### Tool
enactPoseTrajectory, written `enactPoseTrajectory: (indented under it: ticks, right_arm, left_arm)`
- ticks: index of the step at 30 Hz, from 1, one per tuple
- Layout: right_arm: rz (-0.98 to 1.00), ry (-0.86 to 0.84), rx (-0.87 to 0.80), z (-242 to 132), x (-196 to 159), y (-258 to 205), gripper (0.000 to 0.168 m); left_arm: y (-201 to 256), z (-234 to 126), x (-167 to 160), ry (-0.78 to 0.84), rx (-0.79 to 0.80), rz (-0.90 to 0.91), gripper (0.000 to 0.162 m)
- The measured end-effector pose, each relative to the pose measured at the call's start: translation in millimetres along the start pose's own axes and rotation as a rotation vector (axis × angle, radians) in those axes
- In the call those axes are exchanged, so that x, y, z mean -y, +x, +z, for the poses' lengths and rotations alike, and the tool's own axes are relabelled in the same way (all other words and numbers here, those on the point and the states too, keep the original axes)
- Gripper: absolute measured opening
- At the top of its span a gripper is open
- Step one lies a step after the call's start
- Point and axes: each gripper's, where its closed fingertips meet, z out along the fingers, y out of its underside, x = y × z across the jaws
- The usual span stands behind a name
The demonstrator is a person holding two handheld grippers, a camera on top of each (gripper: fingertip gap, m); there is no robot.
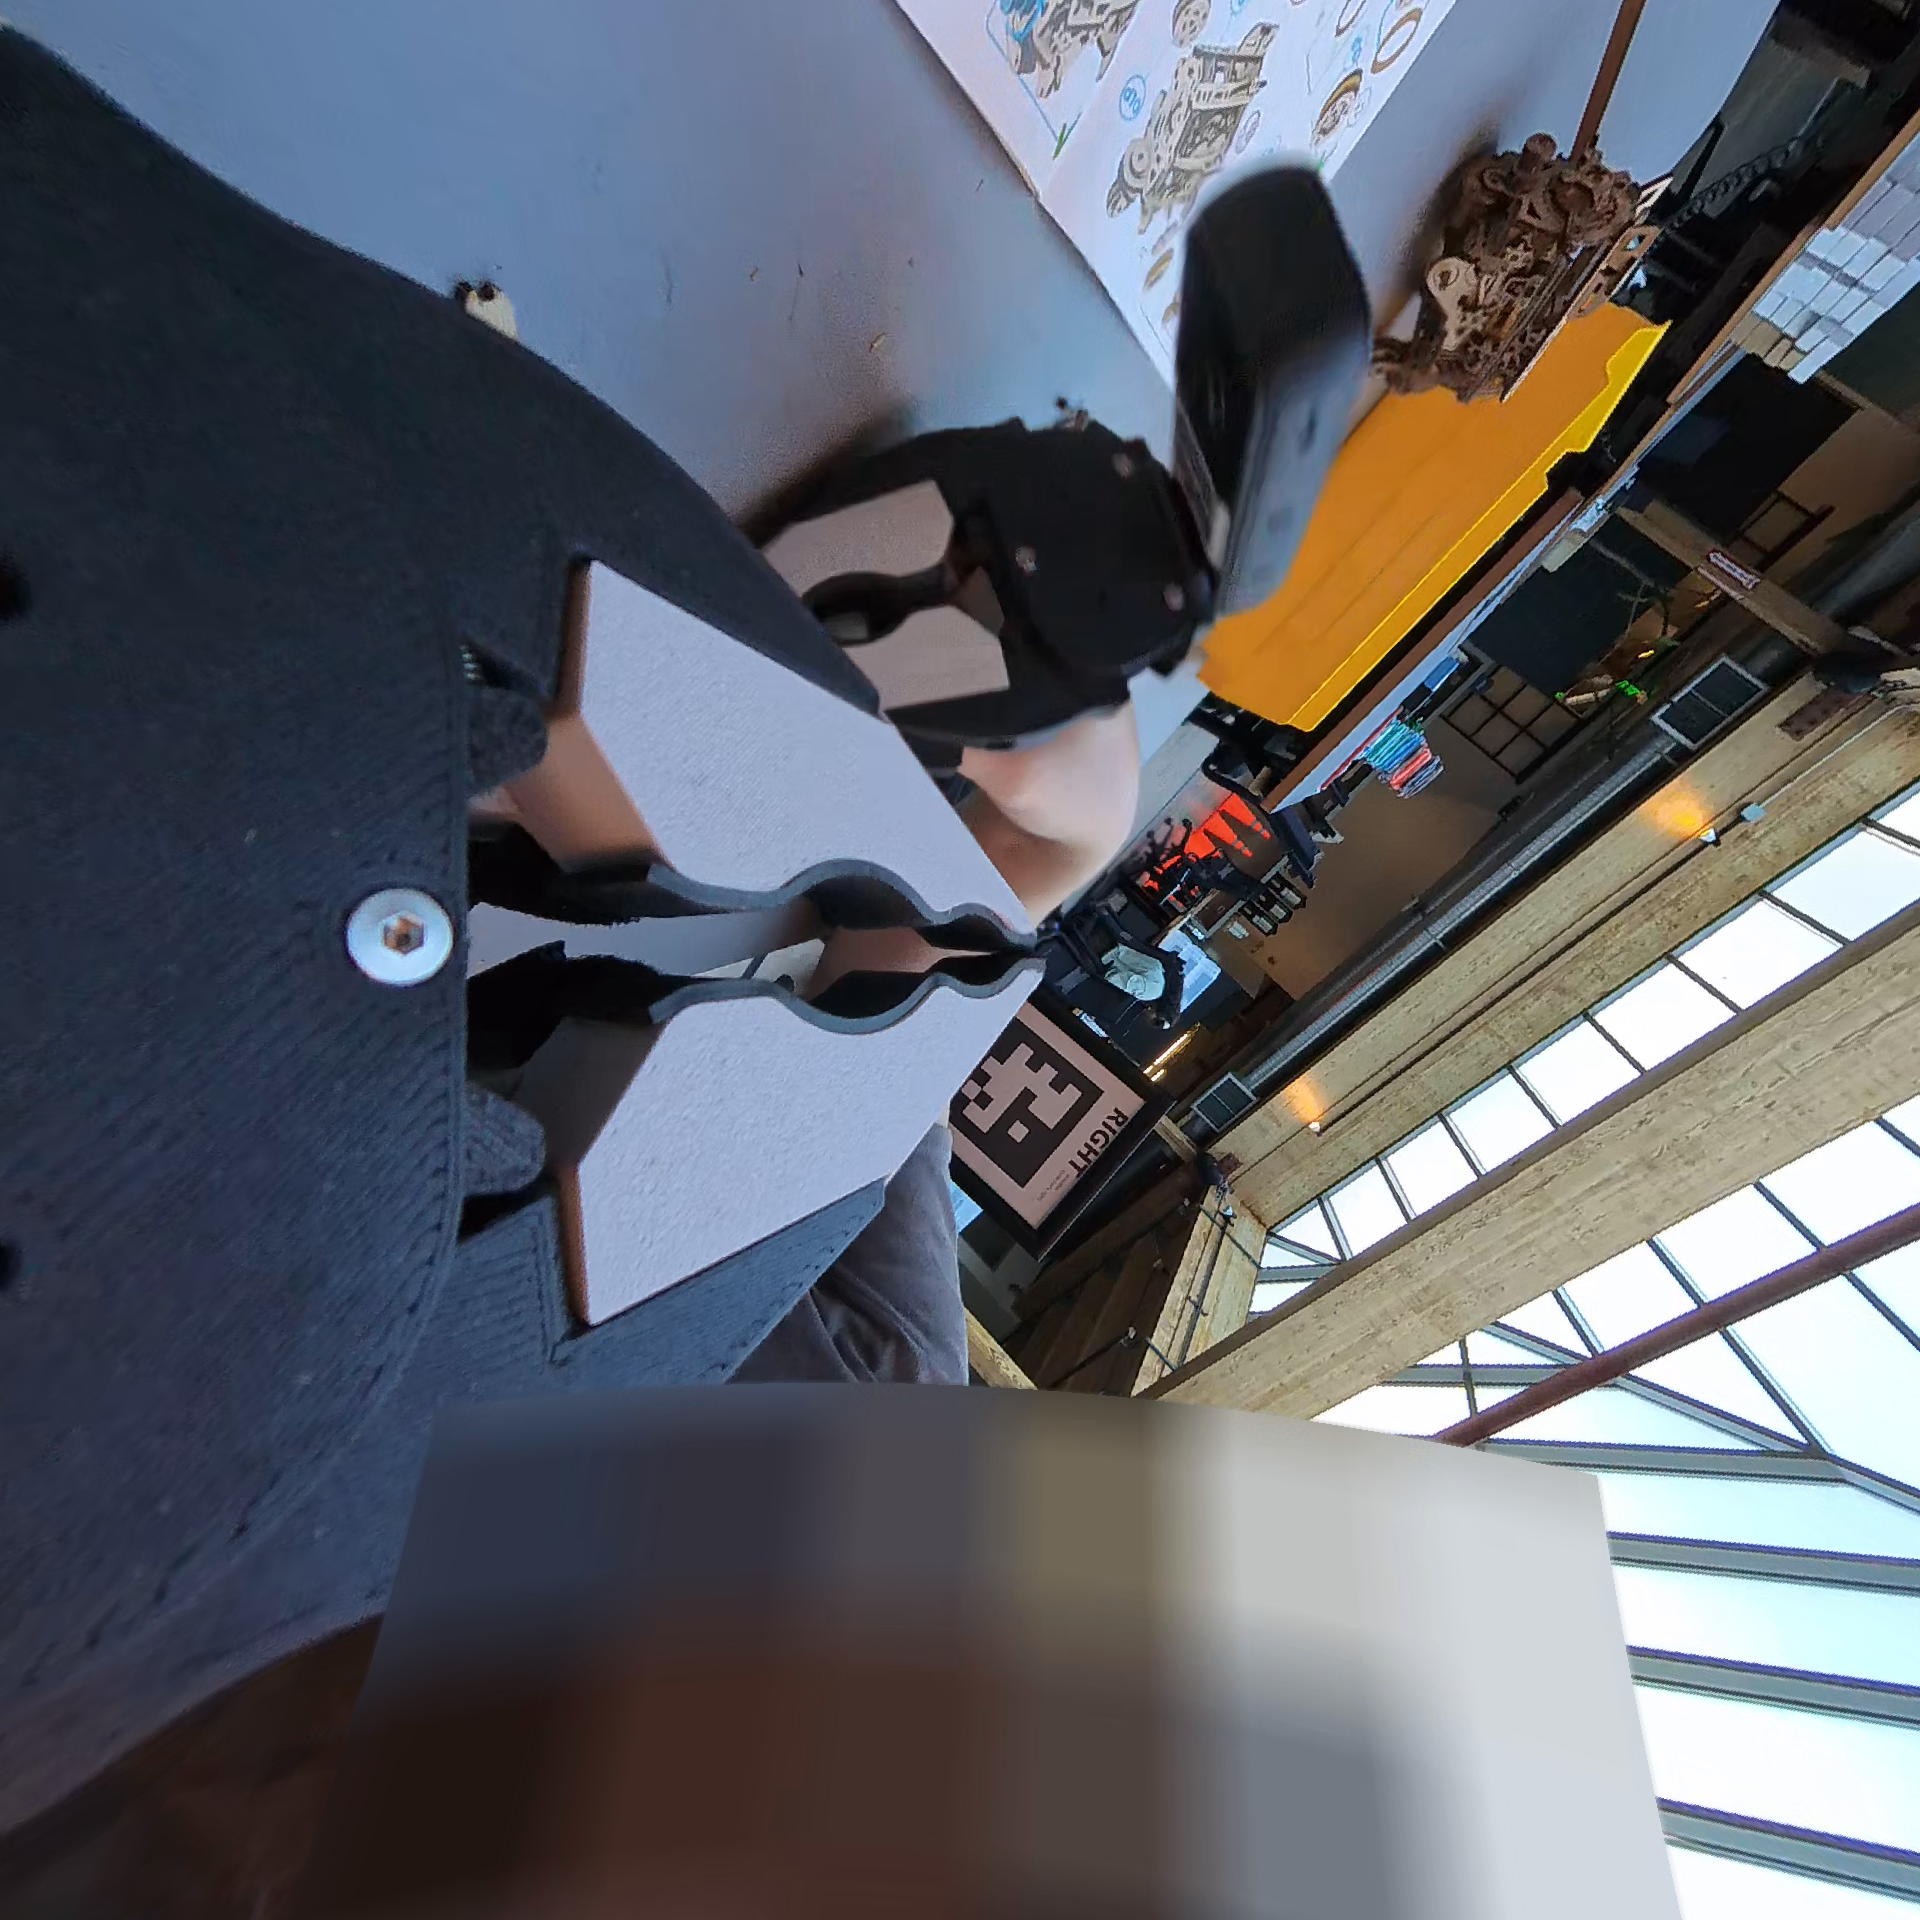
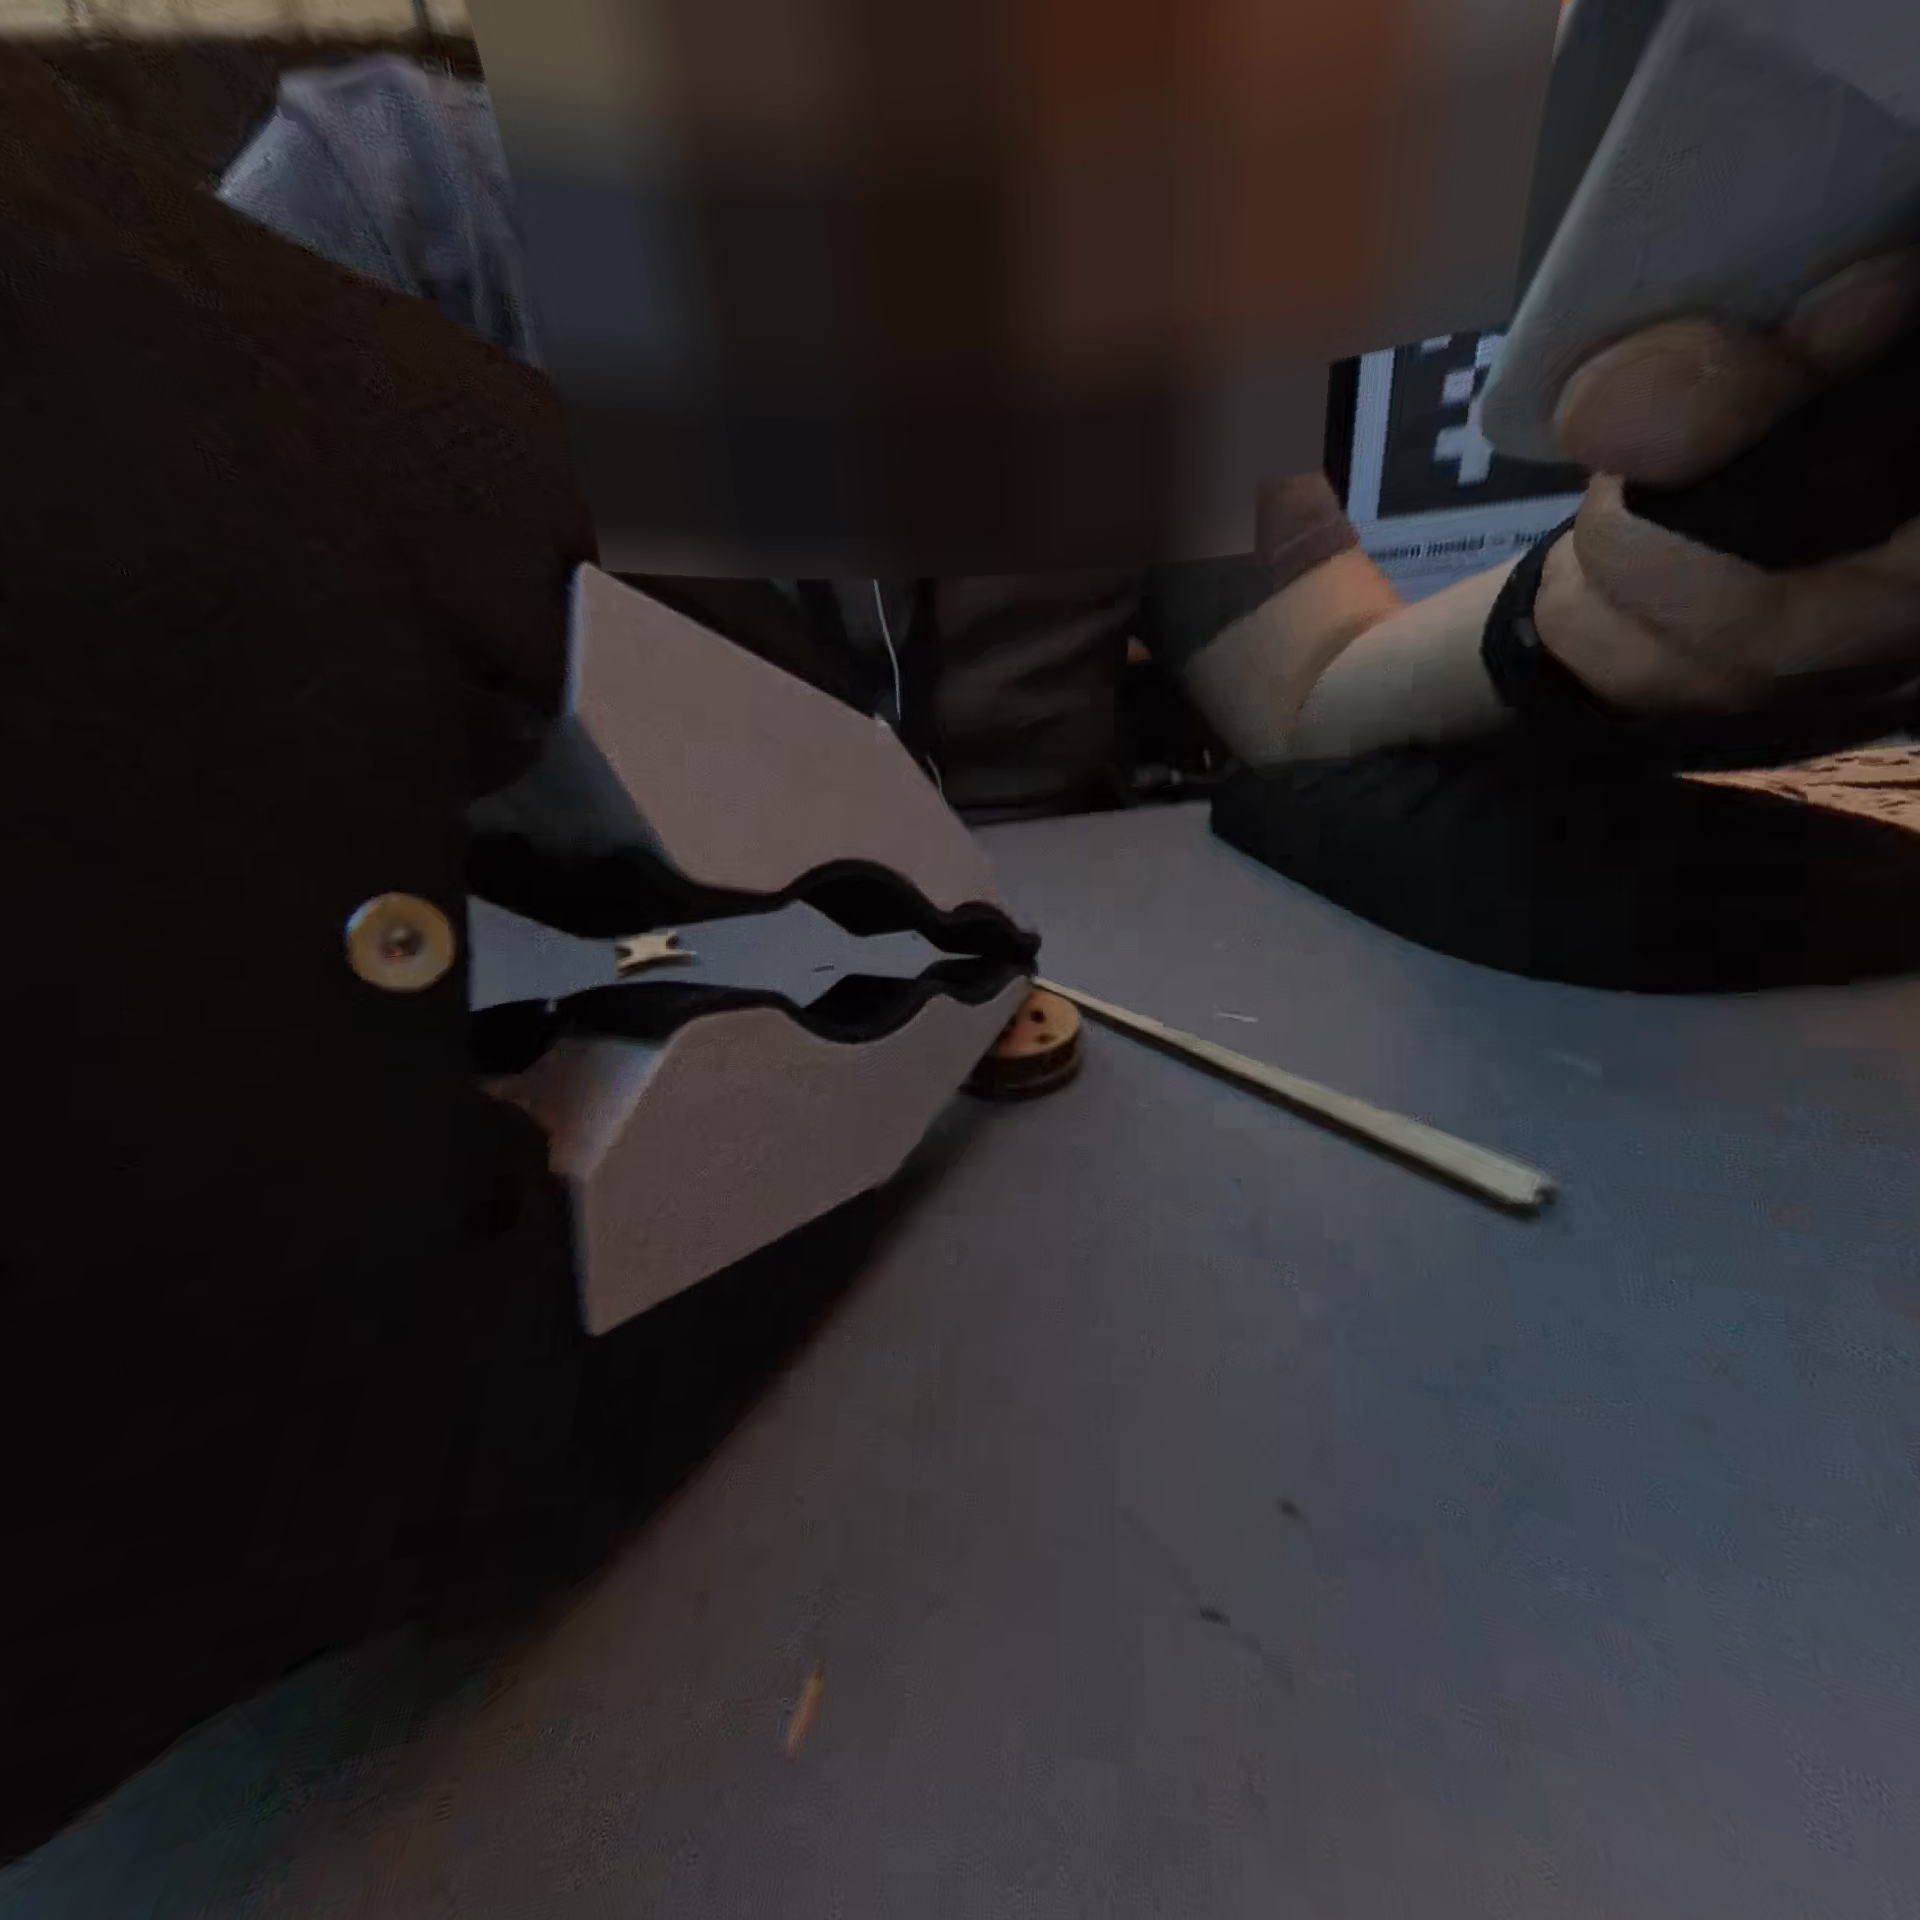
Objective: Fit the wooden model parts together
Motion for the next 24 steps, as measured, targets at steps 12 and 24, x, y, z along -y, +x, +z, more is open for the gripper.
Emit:
enactPoseTrajectory:
  ticks: [12, 24]
  right_arm:
    - [-0.119, -0.017, -0.053, -10, -2, -5, 0.0]
    - [-0.185, -0.06, -0.053, 0, 7, -18, 0.0]
  left_arm:
    - [-1, 1, -1, -0.007, 0.005, -0.005, 0.0]
    - [0, -1, 1, 0.002, 0.004, 0.001, 0.0]
